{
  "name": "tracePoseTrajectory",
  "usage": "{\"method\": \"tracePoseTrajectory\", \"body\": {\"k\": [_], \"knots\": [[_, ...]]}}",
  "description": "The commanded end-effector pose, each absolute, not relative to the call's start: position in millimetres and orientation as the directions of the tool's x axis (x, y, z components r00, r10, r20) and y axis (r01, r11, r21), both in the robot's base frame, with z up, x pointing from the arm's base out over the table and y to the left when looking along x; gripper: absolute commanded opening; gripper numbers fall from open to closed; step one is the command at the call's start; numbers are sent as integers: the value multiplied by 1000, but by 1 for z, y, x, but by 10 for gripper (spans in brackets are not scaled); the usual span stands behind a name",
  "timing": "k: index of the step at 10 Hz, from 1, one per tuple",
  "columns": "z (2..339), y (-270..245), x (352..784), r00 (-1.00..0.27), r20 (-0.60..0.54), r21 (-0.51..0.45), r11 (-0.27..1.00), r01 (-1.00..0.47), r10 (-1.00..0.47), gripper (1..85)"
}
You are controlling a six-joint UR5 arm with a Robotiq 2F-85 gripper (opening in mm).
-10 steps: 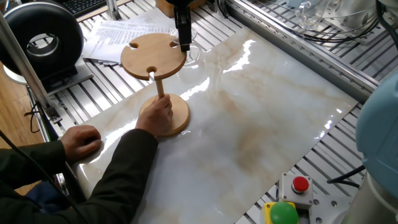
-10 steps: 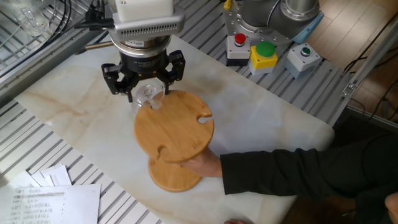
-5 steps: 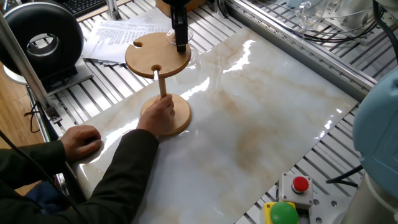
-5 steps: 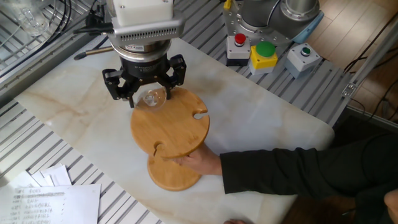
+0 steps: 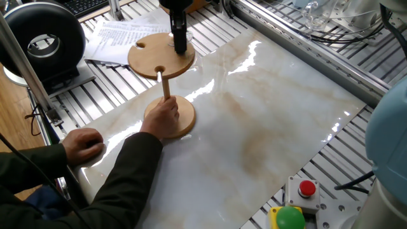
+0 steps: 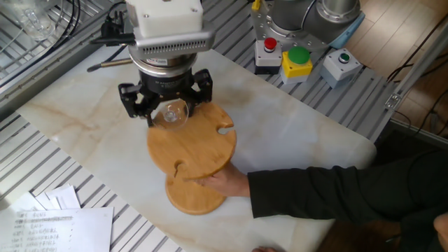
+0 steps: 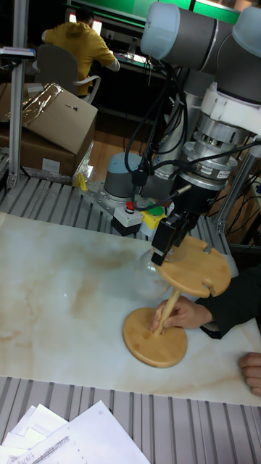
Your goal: Put the glass cup onto the shelf
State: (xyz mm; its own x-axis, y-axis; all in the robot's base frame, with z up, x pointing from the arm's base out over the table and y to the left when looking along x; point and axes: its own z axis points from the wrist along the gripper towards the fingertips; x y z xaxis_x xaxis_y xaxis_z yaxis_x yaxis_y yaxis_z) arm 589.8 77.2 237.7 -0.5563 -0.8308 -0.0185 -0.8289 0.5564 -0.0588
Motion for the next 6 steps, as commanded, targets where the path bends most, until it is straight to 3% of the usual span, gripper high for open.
{"method": "tracePoseTrajectory", "body": {"k": [1, 6], "knots": [[231, 91, 591, -511, -108, -14, 515, -857, -853, 670], [236, 83, 591, -505, -118, 6, 508, -862, -855, 703]]}}
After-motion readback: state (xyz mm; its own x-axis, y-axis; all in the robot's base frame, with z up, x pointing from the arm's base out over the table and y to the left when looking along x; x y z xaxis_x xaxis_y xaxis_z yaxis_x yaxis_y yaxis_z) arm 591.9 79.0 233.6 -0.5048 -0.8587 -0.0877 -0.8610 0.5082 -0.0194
